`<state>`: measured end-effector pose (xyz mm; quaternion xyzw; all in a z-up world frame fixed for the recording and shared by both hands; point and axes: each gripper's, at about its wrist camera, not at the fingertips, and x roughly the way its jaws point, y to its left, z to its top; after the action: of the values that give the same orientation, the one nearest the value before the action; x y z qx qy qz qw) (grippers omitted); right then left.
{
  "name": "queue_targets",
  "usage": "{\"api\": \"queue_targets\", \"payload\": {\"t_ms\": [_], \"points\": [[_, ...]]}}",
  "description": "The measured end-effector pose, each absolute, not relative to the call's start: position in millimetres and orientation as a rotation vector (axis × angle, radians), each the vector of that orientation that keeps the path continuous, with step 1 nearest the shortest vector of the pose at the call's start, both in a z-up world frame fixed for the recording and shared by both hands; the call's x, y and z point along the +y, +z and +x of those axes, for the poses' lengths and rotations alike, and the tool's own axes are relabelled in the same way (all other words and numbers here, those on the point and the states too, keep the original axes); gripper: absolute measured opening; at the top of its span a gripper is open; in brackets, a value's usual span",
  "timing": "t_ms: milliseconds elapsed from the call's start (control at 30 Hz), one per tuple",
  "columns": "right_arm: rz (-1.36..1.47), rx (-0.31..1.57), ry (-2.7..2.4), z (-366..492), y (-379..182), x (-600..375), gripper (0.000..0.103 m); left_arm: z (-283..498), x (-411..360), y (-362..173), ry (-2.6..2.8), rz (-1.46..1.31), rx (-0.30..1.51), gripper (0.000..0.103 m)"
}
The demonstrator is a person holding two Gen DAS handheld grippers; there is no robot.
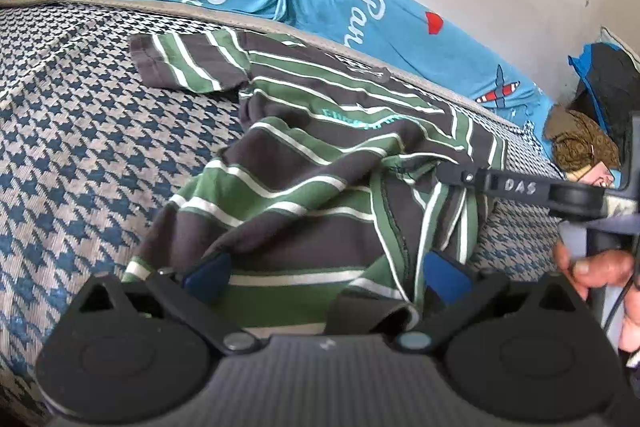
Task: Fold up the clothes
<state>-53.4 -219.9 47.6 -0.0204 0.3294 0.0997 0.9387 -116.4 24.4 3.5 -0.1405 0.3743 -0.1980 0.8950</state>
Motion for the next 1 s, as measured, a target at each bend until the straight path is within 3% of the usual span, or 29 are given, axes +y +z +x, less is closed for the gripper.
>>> {"api": "queue_targets", "payload": {"t_ms": [300,600,800,1000], "points": [[-0.268,0.68,0.232,-33.4,32.5,-197.4,0.044,-113.8,30.0,3.3,-0.4,-0.326,0.784,0.103],[-0.423,0.662,0.256,-21.6,17.8,-184.3,0.043,-110.8,31.3,2.4,-0.389,-0.346,0.783,0.103],[-0.379,0.627,0.239,-30.6,22.4,-188.6,0.013,-110.3,31.1,2.6,-0.384,-0.352,0.782,0.103],[-0.257,0.57,0.148,-52.7,40.0,-206.9,0.007,-110.0,31.1,3.4,-0.377,-0.354,0.778,0.103]]}}
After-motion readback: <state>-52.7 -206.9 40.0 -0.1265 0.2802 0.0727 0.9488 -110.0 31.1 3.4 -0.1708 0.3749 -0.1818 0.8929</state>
